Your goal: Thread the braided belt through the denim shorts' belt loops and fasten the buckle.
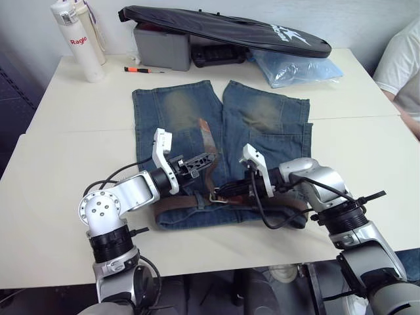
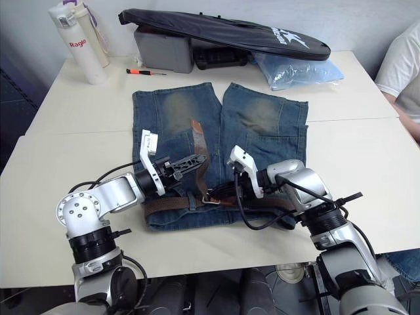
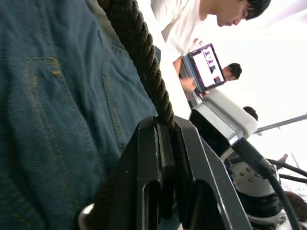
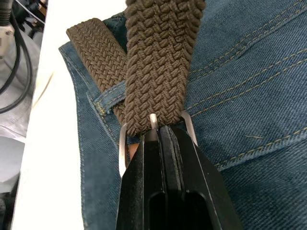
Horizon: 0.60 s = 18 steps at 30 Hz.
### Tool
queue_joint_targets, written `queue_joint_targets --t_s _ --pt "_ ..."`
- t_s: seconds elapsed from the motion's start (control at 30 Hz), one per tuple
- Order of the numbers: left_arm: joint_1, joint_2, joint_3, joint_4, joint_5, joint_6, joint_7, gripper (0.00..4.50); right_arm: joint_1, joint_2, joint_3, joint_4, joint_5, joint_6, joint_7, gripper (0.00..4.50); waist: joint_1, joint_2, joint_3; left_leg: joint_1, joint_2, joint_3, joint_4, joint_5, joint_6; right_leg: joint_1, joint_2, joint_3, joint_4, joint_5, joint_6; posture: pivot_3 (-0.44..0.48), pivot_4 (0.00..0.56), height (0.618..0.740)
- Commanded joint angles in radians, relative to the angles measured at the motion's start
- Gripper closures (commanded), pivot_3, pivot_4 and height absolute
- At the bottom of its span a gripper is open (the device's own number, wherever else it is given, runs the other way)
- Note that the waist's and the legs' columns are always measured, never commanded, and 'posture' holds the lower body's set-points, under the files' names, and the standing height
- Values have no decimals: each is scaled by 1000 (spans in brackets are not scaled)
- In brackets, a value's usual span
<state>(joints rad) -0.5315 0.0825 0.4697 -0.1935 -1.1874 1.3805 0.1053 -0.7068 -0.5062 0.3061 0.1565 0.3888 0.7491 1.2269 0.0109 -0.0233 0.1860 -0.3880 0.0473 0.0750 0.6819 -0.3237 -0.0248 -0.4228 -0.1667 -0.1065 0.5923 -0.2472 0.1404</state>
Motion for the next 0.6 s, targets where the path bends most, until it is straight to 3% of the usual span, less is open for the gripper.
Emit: queue_joint_targets --t_s 0.03,0.23,0.6 --pt "52 30 51 22 10 -44 66 4500 22 -13 -35 -37 32 19 11 4463 -4 0 0 0 0 0 0 0 0 0 0 0 0 0 0 0 150 740" --pt "97 31 70 27 -99 -49 115 4500 39 -11 -73 -85 60 58 -14 4463 -3 0 0 0 0 0 0 0 0 0 0 0 0 0 0 0 150 740" --pt "151 102 -24 10 -265 -72 123 4500 -7 11 -88 -94 73 88 -57 4463 -9 0 0 0 0 0 0 0 0 0 0 0 0 0 0 0 150 740"
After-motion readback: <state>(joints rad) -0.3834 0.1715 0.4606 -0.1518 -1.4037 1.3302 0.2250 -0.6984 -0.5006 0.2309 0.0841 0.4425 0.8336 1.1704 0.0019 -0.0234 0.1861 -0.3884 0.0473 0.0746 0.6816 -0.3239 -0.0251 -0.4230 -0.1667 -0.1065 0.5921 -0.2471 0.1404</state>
